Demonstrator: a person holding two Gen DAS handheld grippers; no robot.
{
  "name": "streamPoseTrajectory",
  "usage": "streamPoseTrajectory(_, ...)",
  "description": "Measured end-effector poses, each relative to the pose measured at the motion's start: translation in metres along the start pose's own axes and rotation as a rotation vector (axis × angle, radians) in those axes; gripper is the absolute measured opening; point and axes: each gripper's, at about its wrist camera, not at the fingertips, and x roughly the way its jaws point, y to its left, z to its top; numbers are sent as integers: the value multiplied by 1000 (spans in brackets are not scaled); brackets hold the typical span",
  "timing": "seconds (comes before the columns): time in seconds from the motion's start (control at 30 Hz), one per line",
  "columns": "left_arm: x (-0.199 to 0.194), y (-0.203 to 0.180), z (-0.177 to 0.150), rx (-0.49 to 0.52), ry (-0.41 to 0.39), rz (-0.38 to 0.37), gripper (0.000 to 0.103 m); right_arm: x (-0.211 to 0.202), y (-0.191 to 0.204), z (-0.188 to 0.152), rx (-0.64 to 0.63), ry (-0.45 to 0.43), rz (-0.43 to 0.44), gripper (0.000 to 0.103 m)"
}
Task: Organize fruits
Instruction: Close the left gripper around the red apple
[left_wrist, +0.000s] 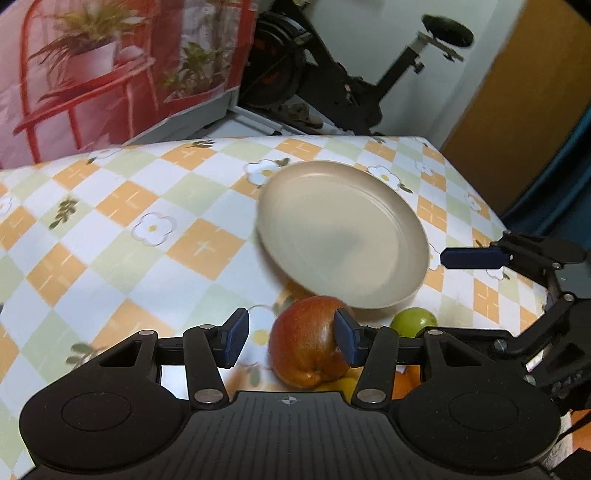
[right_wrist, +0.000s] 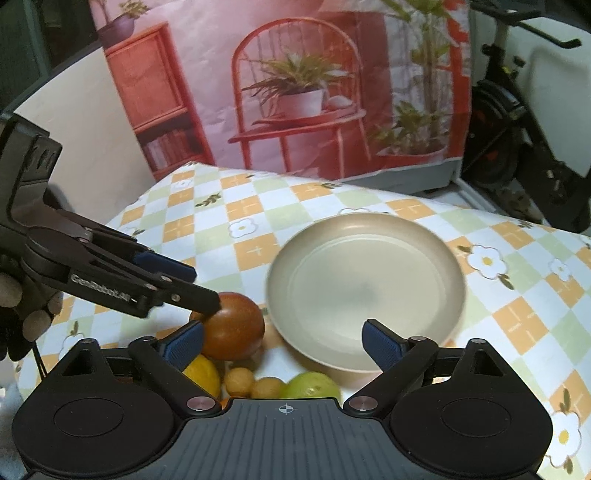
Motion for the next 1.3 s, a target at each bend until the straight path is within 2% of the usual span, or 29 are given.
streamPoseTrajectory(0.2, -6, 16, -3, -59, -15, 4, 54, 21, 12, 11, -11, 57, 58, 77)
streamPoseTrajectory(0.37, -6, 25, -5, -78, -30, 5, 54, 43, 31, 17, -55, 121, 119, 62)
streamPoseTrajectory(0.43, -7, 30, -6, -96, -34, 6, 54, 51, 38, 18, -69, 145, 136, 59)
streamPoseTrajectory(0.67, -6, 39, -7, -121, -33, 26, 51, 65, 61, 22, -124, 155, 116, 56)
streamPoseTrajectory(0.8, -4, 46, -4, -165, -50, 1, 51, 65, 67, 25, -142, 148, 127, 56)
streamPoseTrajectory(0.97, 3, 45, -4, -167, -52, -17, 51, 65, 75, 30, -159, 138, 133, 56)
streamPoseTrajectory(1.07, 5, 43, -2, -158, -53, -36, 51, 67, 81, 30, -159, 156, 161, 47)
streamPoseTrajectory(1.1, 6, 44, -3, -154, -50, -36, 53, 70, 85, 28, -164, 165, 164, 48)
streamPoseTrajectory(1.17, 9, 46, -4, -138, -41, -4, 52, 72, 90, 25, -175, 171, 158, 48)
streamPoseTrajectory(1.3, 6, 63, -10, -189, -30, -8, 53, 74, 91, 24, -161, 171, 164, 49)
